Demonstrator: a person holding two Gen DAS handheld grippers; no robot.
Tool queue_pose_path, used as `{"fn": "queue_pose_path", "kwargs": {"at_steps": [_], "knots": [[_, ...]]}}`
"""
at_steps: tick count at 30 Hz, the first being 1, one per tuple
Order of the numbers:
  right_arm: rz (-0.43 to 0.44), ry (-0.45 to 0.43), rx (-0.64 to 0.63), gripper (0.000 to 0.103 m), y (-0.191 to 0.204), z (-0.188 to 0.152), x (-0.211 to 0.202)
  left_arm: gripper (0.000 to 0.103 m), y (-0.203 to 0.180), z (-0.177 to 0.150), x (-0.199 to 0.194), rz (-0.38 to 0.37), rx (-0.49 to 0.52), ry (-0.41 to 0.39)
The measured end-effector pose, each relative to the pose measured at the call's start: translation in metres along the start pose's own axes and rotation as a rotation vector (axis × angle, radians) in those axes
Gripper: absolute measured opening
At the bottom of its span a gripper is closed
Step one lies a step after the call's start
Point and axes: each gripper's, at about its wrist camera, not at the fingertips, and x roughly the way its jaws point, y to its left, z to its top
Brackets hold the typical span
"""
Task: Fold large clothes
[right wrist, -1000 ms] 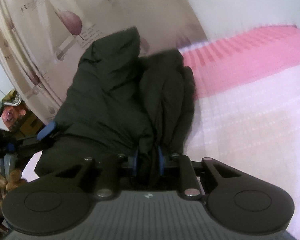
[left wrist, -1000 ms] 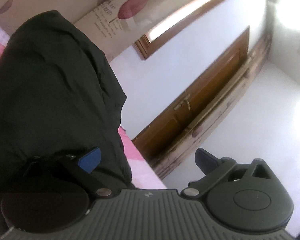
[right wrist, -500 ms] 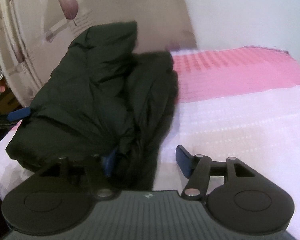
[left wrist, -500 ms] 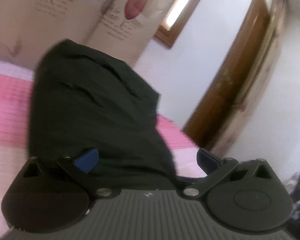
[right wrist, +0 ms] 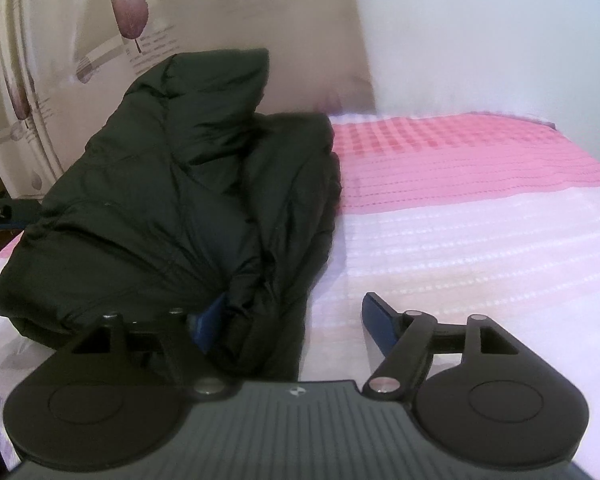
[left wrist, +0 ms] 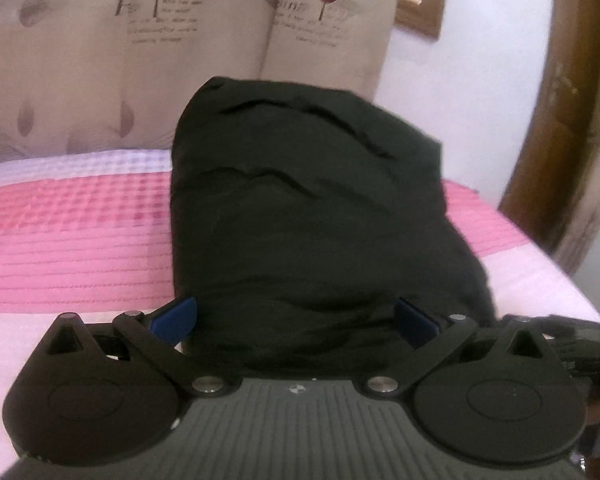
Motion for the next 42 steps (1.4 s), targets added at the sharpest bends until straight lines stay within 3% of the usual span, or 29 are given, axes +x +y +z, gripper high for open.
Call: {"fn": "queue_pose_path", "kwargs": {"at_steps": [4,22,26,30,36,42], "knots": [[0.0,-0.003,0.003,0.075,-0.001,0.0,0.0,0.103,0.003,-0.002,0.004,0.042,0.001,0.019],[-0.015,-0.001,0.014,0.085,-0.003,0.001,0.001,0.103,0.002,0.011,0.009,0.103,-0.005,0.029],[-0.018,0.002,0.018,0.086,-0.004,0.002,0.002,0.103,0.015,0.02,0.011,0.064,-0.037,0.02],[-0.014,0.015,0.033,0.089,-0.006,0.003,0.003,0.103,0.044,0.035,0.029,-0.029,-0.111,0.077],[0.008,0.044,0.049,0.095,-0.012,0.009,0.007,0.103,0.093,0.031,0.064,-0.214,-0.358,0.122],[0.076,0.09,0.058,0.101,-0.022,0.024,0.013,0.103,0.105,0.024,0.083,-0.312,-0.388,0.144]]}}
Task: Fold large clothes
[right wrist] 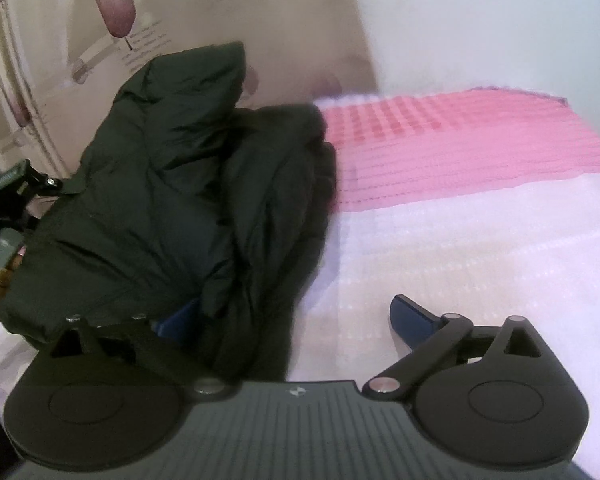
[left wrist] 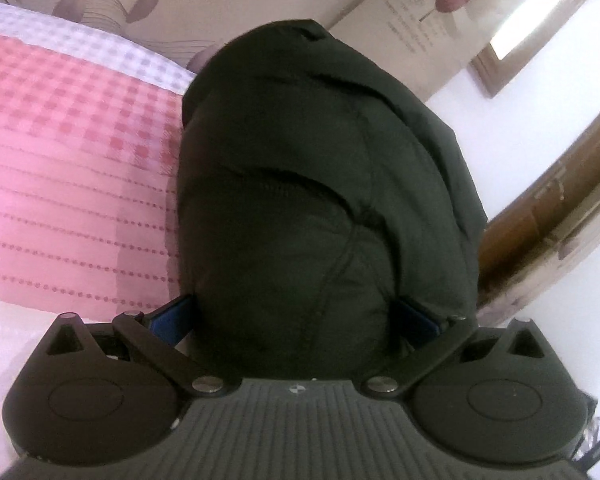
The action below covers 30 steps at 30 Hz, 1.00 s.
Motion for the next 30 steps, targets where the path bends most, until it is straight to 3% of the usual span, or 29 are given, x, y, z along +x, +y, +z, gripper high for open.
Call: {"fn": "queue_pose_path", "kwargs": {"at_steps": [5,10,15,20,25,29,30], "knots": [[0.141,0.031,0.097,0.103,-0.019,0.025,0.009,0.103,-0.002,0.003,0.003,0.0,0.046,0.021],[0.262,0.088,0.204,0.103,-0.032,0.056,0.045,0.103,-0.001,0.005,0.004,-0.002,0.057,0.028],[0.308,0.16,0.187,0.103,-0.023,0.07,0.086,0.103,0.01,0.008,0.008,-0.032,0.058,0.034],[0.35,0.166,0.163,0.103,-0.02,0.072,0.096,0.103,0.028,0.015,0.018,-0.118,0.021,0.079],[0.386,0.18,0.15,0.102,-0.015,0.074,0.103,0.103,0.024,0.014,0.026,-0.131,0.033,0.091],[0.416,0.146,0.15,0.068,-0.006,0.065,0.102,0.1,0.015,0.007,0.02,-0.117,0.086,0.041],[0.411,0.13,0.154,0.066,-0.004,0.063,0.099,0.097,0.011,0.004,0.018,-0.11,0.097,0.02]]}}
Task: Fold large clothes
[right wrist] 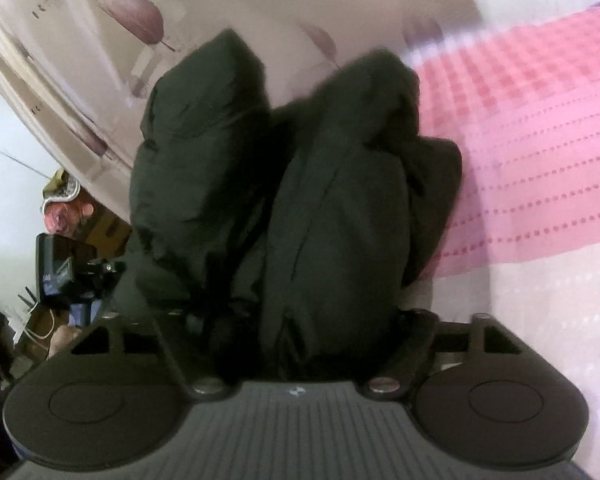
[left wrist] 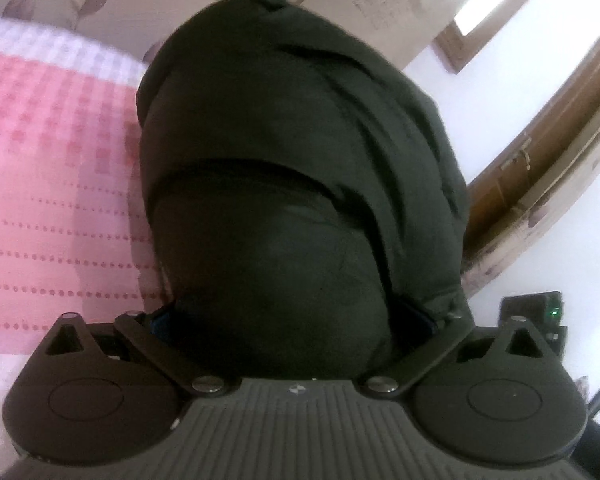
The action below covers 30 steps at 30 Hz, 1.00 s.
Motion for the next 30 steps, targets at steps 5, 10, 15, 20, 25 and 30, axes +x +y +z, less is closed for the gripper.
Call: {"fn": "queue_pose_path", "kwargs": {"at_steps": [5,10,15,20,25,30], "knots": [[-0.003,-0.08,0.043,0.044,0.016,-0.011,-0.015,0.09,-0.013,-0.004,-0.011,0.012,0.016,-0.054],[0.015,-0.113,0.092,0.04,0.033,-0.016,-0.019,0.088,-0.013,-0.001,-0.035,0.011,0.025,-0.074],[0.066,-0.138,0.075,0.038,0.07,-0.02,-0.017,0.087,-0.015,0.005,-0.075,0.025,0.032,-0.104],[0.109,-0.145,0.06,0.038,0.109,-0.026,-0.005,0.087,-0.011,0.009,-0.125,0.057,0.042,-0.136],[0.163,-0.146,0.082,0.038,0.14,-0.038,0.013,0.087,0.004,0.009,-0.17,0.095,0.054,-0.147],[0.192,-0.129,0.13,0.038,0.162,-0.058,0.034,0.087,0.029,0.003,-0.197,0.119,0.044,-0.127]]}}
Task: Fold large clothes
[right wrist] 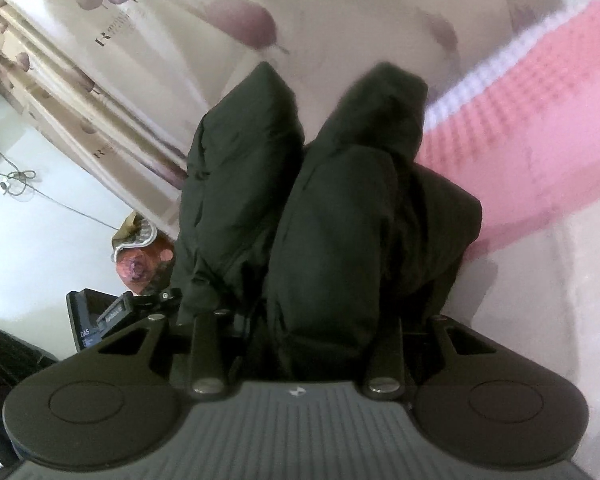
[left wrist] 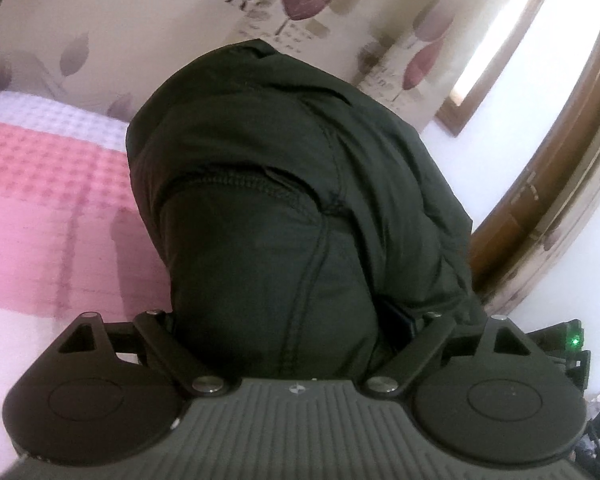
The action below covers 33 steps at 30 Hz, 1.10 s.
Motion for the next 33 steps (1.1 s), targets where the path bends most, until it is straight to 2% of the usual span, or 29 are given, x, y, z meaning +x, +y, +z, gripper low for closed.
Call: {"fn": "queue_pose_path", "kwargs": {"at_steps": [5,9,12,13,14,17,21,25,27,30,33], "knots": [[-0.031,0.023,0.027,0.037,0.0,-0.024,0.019,0.09,0.031,-0.019,-0.001,0.043,-0.015,0.014],[-0.08,0.023,0.032,0.038,-0.015,-0.031,0.028,0.097,0.044,-0.034,-0.004,0.075,-0.051,-0.04],[-0.13,0.029,-0.021,0.047,-0.019,-0.034,0.032,0.101,0.032,-0.04,-0.015,0.151,0.011,-0.109],[-0.148,0.032,-0.049,0.055,-0.018,-0.036,0.034,0.102,0.027,-0.042,-0.02,0.176,0.032,-0.132],[-0.19,0.028,-0.095,0.068,-0.016,-0.039,0.035,0.103,0.022,-0.043,-0.025,0.201,0.045,-0.157],[-0.241,0.016,-0.106,0.082,-0.023,-0.045,0.032,0.103,0.007,-0.047,-0.044,0.234,0.061,-0.231],[-0.294,-0.019,-0.153,0.086,-0.016,-0.051,0.028,0.103,-0.019,-0.057,-0.06,0.304,0.125,-0.28],[-0.394,-0.107,-0.304,0.086,0.017,-0.061,0.014,0.103,-0.048,-0.066,-0.064,0.413,0.213,-0.295],[-0.455,-0.183,-0.38,0.086,0.039,-0.07,0.001,0.103,-0.061,-0.072,-0.068,0.438,0.243,-0.312],[-0.475,-0.297,-0.499,0.089,0.076,-0.088,-0.024,0.103,-0.08,-0.076,-0.072,0.493,0.271,-0.337],[-0.47,-0.367,-0.574,0.095,0.107,-0.106,-0.042,0.103,-0.101,-0.079,-0.077,0.542,0.314,-0.371]]}}
